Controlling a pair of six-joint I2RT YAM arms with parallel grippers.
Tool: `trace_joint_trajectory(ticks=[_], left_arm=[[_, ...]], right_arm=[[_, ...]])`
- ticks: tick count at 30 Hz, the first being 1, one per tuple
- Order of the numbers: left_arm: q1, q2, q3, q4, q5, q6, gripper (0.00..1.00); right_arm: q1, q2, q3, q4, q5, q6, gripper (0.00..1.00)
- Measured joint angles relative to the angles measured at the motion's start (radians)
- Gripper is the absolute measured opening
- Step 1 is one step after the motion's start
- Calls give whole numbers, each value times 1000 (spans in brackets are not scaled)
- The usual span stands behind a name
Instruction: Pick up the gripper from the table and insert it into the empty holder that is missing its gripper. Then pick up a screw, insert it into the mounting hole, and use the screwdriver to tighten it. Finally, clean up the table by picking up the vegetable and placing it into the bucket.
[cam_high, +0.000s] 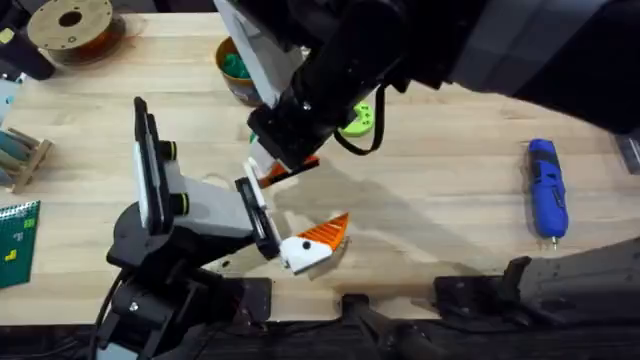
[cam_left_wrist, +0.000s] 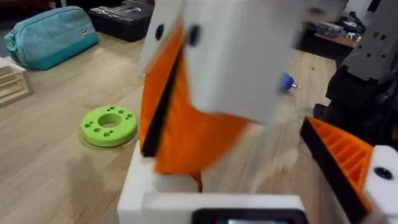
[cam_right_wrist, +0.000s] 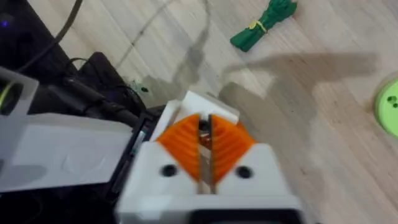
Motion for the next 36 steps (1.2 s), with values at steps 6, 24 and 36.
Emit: trace_joint_trajectory(ticks=[6, 24, 36], left_arm=[[0, -1, 0, 0, 0, -2, 987], [0, -1, 0, 0, 0, 14, 987], [0, -1, 0, 0, 0, 15, 943]], right_arm=[[-6, -7, 2, -19, -2, -7, 841], [-224, -291, -64, -119, 25, 15, 877], [-227, -693, -504, -30, -36, 157, 878]])
